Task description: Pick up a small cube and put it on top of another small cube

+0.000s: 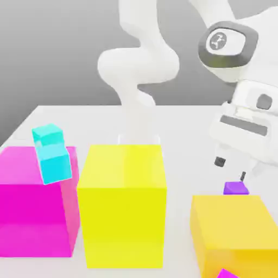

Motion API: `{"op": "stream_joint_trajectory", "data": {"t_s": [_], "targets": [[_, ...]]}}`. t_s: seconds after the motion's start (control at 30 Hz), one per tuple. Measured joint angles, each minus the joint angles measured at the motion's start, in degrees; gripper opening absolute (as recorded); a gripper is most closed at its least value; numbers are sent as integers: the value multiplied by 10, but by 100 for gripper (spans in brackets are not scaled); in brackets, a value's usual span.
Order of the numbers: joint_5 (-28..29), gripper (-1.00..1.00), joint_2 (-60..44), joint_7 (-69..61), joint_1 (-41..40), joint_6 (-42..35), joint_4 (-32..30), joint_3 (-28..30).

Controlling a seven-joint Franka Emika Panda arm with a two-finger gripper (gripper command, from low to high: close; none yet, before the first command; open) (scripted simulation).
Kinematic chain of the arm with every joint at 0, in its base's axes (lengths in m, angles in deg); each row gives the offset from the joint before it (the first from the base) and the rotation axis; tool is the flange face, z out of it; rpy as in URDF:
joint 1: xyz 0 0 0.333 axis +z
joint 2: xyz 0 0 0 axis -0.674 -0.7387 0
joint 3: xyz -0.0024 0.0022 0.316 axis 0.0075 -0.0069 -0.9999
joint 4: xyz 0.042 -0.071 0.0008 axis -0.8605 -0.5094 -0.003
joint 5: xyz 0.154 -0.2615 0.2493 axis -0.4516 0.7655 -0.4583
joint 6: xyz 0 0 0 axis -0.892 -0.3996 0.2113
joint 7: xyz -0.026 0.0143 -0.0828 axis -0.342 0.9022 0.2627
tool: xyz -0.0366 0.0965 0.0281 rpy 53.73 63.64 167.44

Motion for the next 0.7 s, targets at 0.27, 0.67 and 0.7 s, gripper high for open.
{"op": "stream_joint_trajectory", "data": {"t_s": [0.27, 0.67, 0.7], "targets": [[-28, 0, -70, -289, 56, 88, -61, -44], [-293, 0, -68, -718, 39, 227, -158, -129], [-283, 0, -77, -711, 42, 234, -156, -123]]}}
